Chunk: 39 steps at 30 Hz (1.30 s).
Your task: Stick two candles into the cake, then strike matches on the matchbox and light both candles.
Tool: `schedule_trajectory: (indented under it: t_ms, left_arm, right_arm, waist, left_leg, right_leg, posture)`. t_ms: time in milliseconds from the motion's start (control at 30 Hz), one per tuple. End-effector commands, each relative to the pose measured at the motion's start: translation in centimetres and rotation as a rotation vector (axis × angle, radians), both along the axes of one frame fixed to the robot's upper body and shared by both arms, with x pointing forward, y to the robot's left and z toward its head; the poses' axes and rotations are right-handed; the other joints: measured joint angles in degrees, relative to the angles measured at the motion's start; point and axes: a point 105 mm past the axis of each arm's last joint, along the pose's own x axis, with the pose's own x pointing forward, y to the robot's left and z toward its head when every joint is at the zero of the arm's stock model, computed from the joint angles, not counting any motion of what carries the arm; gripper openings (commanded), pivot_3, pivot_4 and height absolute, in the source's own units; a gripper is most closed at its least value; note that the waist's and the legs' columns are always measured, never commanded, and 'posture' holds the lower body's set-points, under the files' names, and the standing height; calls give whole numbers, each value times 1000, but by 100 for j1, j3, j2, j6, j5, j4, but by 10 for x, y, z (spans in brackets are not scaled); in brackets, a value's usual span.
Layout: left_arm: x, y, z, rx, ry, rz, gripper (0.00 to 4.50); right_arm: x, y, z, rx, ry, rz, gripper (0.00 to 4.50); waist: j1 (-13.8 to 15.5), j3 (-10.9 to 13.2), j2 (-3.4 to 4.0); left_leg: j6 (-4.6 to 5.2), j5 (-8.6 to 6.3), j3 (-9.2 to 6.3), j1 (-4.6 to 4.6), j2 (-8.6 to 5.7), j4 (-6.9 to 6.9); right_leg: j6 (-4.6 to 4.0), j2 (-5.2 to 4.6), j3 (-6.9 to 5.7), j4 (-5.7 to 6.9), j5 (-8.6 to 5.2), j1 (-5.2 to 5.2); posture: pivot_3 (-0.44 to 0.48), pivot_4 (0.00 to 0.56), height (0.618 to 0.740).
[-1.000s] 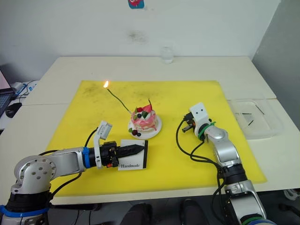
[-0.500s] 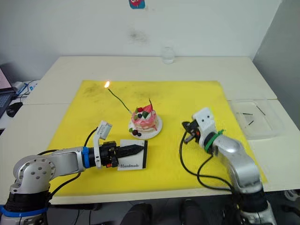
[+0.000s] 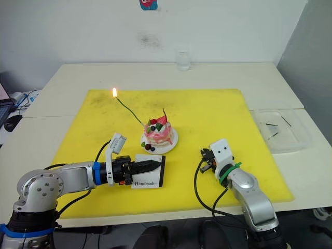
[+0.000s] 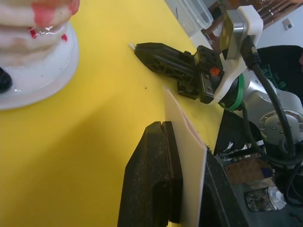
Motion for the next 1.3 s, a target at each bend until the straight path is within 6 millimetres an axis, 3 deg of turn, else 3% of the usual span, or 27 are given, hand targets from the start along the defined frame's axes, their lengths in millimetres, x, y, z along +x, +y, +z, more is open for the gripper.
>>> schedule_trajectory:
  t_ms: [33,67,467,567,700,833,1067,1300]
  left_arm:
    - [-3,0,6,3,-26,-18,0]
    - [-3,0,6,3,-26,-18,0]
    - [-4,-1,5,3,-24,-18,0]
    - [-4,-1,5,2,-22,-18,0]
    - [-4,-1,5,2,-21,-20,0]
    - [-4,-1,5,2,-21,-20,0]
    - [-1,-5,9,-24,-27,-17,0]
    - [7,-18,20,-63,-64,-27,0]
  right_arm:
    - [-1,-1,3,-20,-31,0,1654]
    - [-1,-1,3,-28,-36,0,1954]
    - [1,0,-6,-25,18,-47,1954]
    - [-1,0,-10,-27,53,-61,1391]
    - [-3,3,-11,-24,63,-67,39]
    - [-4,7,-6,-4,52,-63,39]
    - [-9,15,30,42,-41,24,39]
    - [-31,34,75,25,-121,294,39]
  waist:
    - [0,0,0]
    - [0,0,0]
    - [-1,-1,-2]
    - [-1,-2,-3]
    - [0,-6,-10]
    - [0,-10,-16]
    - [1,-10,-16]
    - [6,-9,-16]
  left_leg:
    - [0,0,-1,0,0,0]
    - [0,0,-2,1,0,0]
    - [0,0,-2,4,2,0]
    - [0,0,-2,5,2,0]
    - [0,0,-2,4,2,0]
    - [0,0,-2,5,2,0]
    - [0,0,-2,2,2,0]
    - [0,0,-8,0,0,1]
  right_leg:
    - [0,0,-2,1,0,0]
    - [0,0,-2,1,0,0]
    - [0,1,-1,3,0,0]
    - [0,1,-1,4,0,1]
    - [0,1,-1,4,0,2]
    - [0,1,-1,4,0,2]
    - [-1,1,-1,2,0,0]
    - [0,0,-7,2,0,1]
  posture:
    - [0,150,740]
    - [0,150,740]
    - [0,150,740]
    - [0,150,740]
    - [0,150,740]
    - [0,150,740]
    - [0,150,740]
    - [0,150,740]
